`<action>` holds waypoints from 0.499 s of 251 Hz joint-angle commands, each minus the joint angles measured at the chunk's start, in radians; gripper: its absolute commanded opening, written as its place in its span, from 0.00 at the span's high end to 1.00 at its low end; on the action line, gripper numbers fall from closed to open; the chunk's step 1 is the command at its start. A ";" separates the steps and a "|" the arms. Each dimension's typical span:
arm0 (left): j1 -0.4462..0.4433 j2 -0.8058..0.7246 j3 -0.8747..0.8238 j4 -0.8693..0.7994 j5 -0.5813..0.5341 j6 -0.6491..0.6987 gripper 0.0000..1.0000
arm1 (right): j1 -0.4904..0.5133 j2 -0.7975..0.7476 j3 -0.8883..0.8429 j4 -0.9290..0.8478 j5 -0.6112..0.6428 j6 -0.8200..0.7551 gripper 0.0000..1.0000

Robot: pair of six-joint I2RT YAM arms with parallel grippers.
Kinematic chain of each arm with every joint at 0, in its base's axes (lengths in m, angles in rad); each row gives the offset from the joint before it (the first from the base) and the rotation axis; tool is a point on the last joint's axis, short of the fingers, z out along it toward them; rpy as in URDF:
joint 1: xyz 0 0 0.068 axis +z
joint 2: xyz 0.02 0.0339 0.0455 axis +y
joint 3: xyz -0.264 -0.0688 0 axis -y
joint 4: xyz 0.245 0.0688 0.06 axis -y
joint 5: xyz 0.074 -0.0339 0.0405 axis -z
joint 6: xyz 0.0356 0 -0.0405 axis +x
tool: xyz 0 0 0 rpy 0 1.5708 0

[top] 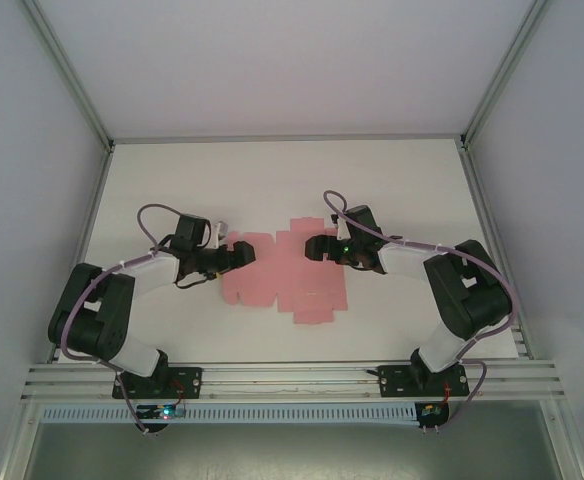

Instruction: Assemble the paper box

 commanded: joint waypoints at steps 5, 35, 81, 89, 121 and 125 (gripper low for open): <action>-0.018 0.032 -0.010 0.133 0.072 -0.057 0.13 | -0.011 0.043 -0.044 -0.023 -0.018 0.031 0.12; -0.020 0.039 -0.012 0.166 0.090 -0.068 0.30 | -0.013 0.034 -0.050 -0.020 -0.021 0.026 0.12; -0.024 0.013 0.000 0.160 0.094 -0.051 0.58 | -0.016 0.018 -0.060 -0.010 -0.027 0.017 0.11; -0.025 0.007 0.006 0.148 0.092 -0.042 0.64 | -0.019 0.014 -0.061 -0.007 -0.030 0.015 0.11; -0.027 -0.022 0.024 0.113 0.089 0.006 1.00 | -0.028 -0.028 -0.063 -0.001 -0.051 0.000 0.08; -0.027 -0.026 0.025 0.109 0.087 0.010 1.00 | -0.031 -0.034 -0.061 -0.001 -0.054 -0.002 0.07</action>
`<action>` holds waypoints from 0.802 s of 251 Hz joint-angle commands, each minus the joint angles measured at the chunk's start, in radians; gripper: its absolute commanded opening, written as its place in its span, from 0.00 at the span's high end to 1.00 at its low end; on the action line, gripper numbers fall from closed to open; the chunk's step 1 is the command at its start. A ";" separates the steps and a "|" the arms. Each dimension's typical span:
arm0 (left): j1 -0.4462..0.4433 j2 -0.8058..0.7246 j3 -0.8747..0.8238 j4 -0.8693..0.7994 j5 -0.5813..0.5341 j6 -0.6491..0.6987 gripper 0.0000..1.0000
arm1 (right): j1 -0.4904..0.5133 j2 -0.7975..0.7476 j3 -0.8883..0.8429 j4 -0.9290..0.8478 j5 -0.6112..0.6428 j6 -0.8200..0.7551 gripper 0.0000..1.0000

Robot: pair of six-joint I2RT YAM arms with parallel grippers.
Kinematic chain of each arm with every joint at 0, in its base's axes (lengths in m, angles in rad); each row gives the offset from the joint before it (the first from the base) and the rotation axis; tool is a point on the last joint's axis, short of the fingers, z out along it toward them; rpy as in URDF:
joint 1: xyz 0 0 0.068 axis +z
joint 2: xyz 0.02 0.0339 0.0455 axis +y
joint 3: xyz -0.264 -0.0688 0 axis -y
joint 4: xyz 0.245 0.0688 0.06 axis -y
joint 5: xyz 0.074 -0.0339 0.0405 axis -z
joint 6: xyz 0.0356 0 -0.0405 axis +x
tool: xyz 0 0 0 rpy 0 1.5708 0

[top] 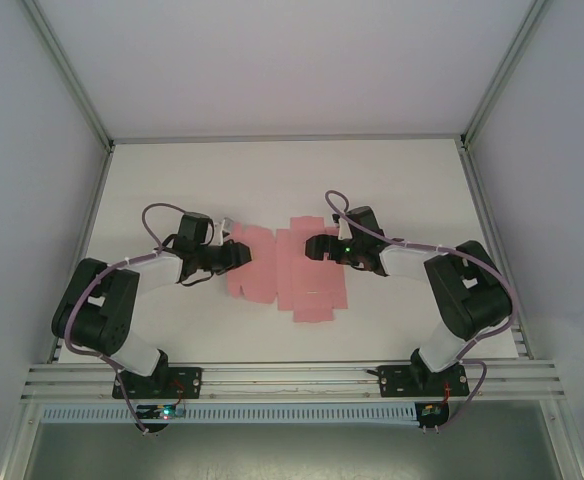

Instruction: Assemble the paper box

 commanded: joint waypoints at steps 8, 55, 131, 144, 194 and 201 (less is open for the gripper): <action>-0.015 -0.052 0.034 -0.012 0.015 0.066 1.00 | -0.023 -0.040 -0.028 -0.059 -0.043 -0.013 0.07; -0.016 -0.124 0.069 -0.057 0.021 0.131 1.00 | -0.069 -0.171 -0.005 -0.104 -0.076 -0.065 0.05; -0.017 -0.329 0.070 -0.057 0.061 0.198 1.00 | -0.181 -0.435 -0.035 -0.151 -0.164 -0.144 0.02; -0.016 -0.374 0.055 -0.032 0.069 0.188 1.00 | -0.198 -0.481 -0.050 -0.149 -0.187 -0.166 0.02; -0.027 -0.549 -0.041 0.164 0.095 0.095 1.00 | -0.233 -0.622 -0.139 -0.050 -0.257 -0.182 0.02; -0.029 -0.575 -0.046 0.164 0.082 0.086 1.00 | -0.239 -0.635 -0.158 -0.014 -0.284 -0.183 0.02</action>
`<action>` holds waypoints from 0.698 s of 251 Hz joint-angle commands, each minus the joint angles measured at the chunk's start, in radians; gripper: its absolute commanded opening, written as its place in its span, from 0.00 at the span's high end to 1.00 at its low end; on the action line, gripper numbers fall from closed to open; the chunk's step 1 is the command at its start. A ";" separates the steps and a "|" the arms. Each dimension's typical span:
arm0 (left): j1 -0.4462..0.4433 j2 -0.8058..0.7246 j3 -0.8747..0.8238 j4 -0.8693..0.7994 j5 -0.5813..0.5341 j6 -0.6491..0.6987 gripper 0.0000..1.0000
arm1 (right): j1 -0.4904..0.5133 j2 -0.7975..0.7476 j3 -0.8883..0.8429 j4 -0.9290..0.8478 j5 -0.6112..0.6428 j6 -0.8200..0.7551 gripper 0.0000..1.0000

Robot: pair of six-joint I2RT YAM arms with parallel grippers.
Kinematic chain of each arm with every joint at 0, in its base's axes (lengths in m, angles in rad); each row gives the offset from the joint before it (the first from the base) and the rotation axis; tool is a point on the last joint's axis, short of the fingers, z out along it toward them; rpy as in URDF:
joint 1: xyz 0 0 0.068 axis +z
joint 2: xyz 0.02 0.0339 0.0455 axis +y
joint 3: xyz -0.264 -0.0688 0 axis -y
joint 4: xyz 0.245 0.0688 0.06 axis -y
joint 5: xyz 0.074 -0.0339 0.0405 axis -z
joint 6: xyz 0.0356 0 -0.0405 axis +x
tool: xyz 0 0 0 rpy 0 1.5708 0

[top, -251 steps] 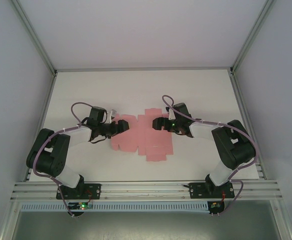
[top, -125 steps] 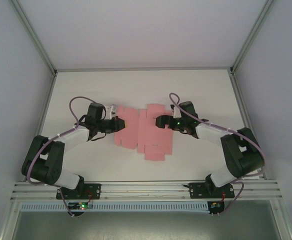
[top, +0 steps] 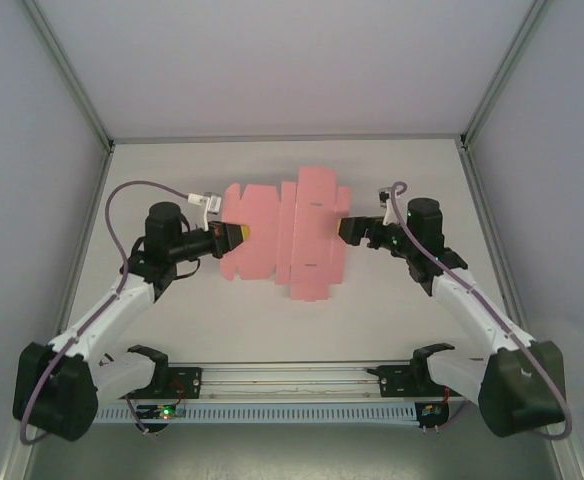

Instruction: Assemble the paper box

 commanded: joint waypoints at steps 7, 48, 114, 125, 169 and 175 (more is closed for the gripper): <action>-0.019 -0.112 -0.046 0.127 0.004 -0.055 1.00 | -0.022 -0.065 -0.092 0.138 -0.139 -0.034 0.02; -0.027 -0.252 -0.088 0.163 -0.068 -0.097 1.00 | -0.032 -0.085 -0.159 0.343 -0.258 0.020 0.02; -0.034 -0.364 -0.137 0.236 -0.110 -0.169 1.00 | -0.028 -0.007 -0.146 0.581 -0.443 0.146 0.13; -0.035 -0.368 -0.137 0.236 -0.113 -0.176 1.00 | -0.026 0.004 -0.135 0.600 -0.457 0.156 0.17; -0.039 -0.367 -0.142 0.260 -0.124 -0.197 1.00 | 0.009 0.031 -0.082 0.626 -0.491 0.163 0.32; -0.038 -0.367 -0.140 0.254 -0.129 -0.197 1.00 | 0.015 0.034 -0.075 0.626 -0.492 0.160 0.35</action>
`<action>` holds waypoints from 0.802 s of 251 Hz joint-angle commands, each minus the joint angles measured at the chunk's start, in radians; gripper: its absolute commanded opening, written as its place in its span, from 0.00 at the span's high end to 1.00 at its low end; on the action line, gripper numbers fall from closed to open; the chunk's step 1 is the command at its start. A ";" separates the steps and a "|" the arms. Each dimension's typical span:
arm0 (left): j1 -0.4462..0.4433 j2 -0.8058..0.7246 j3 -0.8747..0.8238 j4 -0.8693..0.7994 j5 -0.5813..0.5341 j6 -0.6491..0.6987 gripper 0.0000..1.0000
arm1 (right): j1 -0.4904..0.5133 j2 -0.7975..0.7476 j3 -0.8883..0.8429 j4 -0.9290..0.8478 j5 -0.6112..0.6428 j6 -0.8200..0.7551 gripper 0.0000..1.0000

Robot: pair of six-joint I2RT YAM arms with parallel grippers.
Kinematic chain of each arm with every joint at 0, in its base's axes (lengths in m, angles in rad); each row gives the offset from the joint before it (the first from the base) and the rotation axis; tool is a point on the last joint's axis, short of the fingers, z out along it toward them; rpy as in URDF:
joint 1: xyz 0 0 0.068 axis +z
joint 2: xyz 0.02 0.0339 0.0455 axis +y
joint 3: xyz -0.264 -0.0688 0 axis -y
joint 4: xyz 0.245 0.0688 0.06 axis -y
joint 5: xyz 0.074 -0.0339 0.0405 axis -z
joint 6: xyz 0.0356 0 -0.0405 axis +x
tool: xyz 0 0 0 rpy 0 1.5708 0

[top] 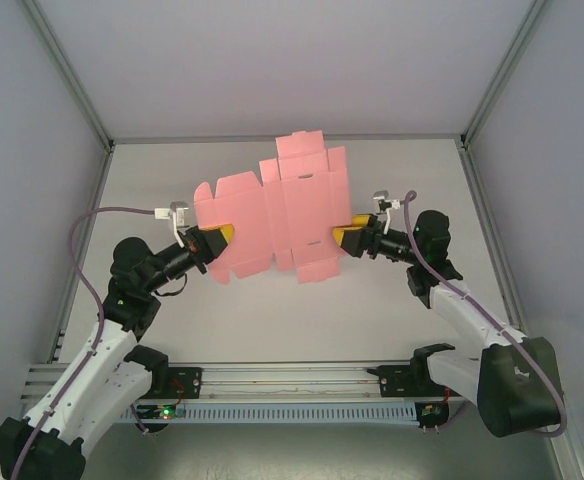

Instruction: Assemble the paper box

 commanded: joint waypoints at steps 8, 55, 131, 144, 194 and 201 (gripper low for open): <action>-0.017 -0.011 -0.005 0.071 -0.030 -0.027 1.00 | 0.038 0.011 0.069 0.095 -0.073 0.004 0.37; -0.019 -0.013 -0.019 0.069 -0.057 -0.038 1.00 | 0.064 0.021 0.112 0.095 -0.063 -0.006 0.60; -0.019 -0.037 -0.046 0.016 -0.137 -0.032 1.00 | 0.070 0.018 0.159 0.013 -0.058 -0.050 0.95; -0.019 -0.045 -0.051 0.000 -0.152 -0.026 1.00 | 0.070 0.010 0.166 -0.026 -0.045 -0.074 0.98; -0.019 -0.078 -0.055 -0.134 -0.230 0.004 0.82 | 0.073 -0.017 0.192 -0.157 -0.011 -0.169 1.00; -0.019 -0.083 -0.054 -0.166 -0.244 0.008 0.62 | 0.072 -0.019 0.202 -0.191 -0.005 -0.190 1.00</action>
